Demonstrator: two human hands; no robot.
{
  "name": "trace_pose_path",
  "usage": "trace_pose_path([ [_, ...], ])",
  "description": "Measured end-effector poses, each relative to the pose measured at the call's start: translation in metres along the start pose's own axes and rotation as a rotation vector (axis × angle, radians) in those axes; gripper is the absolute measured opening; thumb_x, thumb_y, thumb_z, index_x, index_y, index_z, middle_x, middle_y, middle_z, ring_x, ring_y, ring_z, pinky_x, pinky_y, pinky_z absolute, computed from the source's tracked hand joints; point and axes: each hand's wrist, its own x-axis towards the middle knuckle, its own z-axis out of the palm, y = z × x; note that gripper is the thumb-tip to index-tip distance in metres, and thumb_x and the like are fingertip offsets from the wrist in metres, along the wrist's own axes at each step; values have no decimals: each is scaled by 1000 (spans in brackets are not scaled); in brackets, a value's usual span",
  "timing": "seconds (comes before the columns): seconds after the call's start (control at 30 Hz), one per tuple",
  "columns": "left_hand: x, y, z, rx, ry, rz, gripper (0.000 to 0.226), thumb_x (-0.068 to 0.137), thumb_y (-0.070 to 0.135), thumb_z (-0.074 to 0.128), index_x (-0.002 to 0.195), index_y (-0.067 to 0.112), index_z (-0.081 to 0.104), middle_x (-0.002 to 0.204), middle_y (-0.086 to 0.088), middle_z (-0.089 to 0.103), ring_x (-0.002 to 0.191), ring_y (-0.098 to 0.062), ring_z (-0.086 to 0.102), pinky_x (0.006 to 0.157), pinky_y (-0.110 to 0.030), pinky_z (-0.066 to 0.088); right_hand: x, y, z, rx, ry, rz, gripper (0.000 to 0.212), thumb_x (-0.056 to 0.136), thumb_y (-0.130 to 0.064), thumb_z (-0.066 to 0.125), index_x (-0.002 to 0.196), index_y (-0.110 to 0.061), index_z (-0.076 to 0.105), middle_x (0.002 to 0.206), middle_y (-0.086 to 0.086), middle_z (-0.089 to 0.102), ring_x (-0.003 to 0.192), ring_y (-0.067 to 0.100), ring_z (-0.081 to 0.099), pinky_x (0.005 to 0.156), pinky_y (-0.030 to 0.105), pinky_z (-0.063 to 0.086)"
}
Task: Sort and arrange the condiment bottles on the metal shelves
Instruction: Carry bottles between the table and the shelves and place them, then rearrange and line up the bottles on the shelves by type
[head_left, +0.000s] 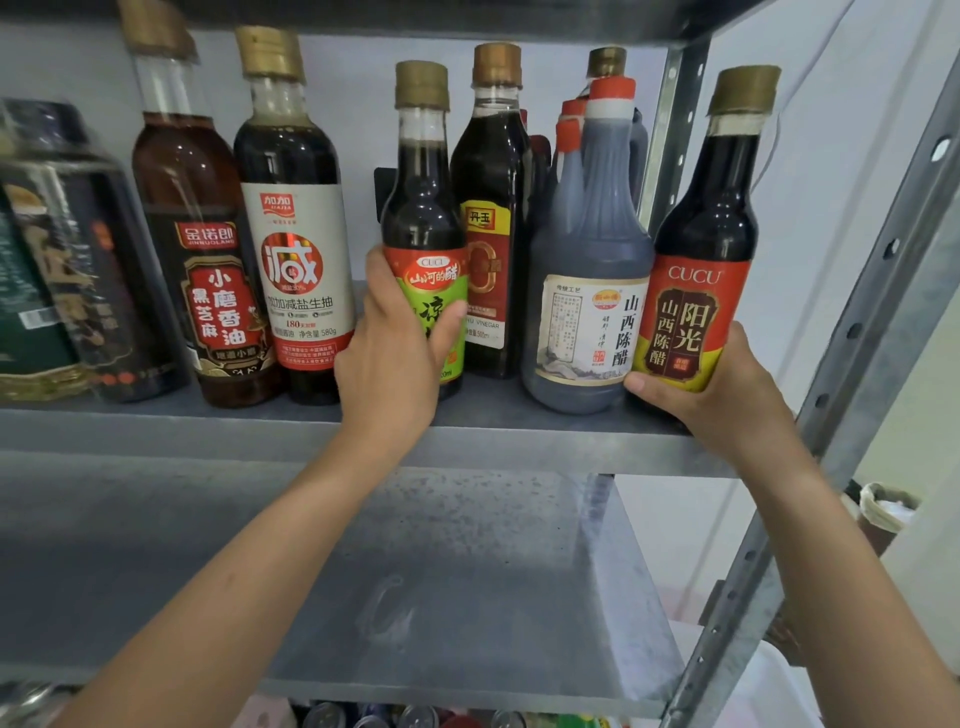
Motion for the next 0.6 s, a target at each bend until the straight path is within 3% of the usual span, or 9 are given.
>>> trace_pose_path([
  [0.13,6,-4,5,-130,-109,-32,75,92,51,43,146,15,7,132,-7,49,110,-26,56,74,-34,41,-1,-1,0,-11,7,7,80,60,-50,79,122,-22,38,105,-10,59,102,20,59,88,46,48],
  [0.33,3,-6,3,-195,-139,-34,71,93,50,44,146,17,8,131,-5,48,108,-22,56,73,-33,41,-6,-7,0,-35,17,42,77,64,-52,78,122,-20,38,107,-6,60,103,24,58,85,42,47],
  [0.47,-13,-11,1,-51,-165,-21,67,95,47,41,145,14,13,128,-7,49,104,-26,58,64,-33,38,-15,-11,2,-150,44,57,71,73,-55,69,121,-12,38,110,4,61,100,30,58,71,33,37],
  [0.6,-39,-19,-13,109,-116,59,60,96,41,41,144,9,28,130,-11,48,109,-25,55,68,-31,40,-29,-12,11,-321,188,-20,62,82,-56,57,114,-5,42,102,14,64,90,37,59,67,35,35],
])
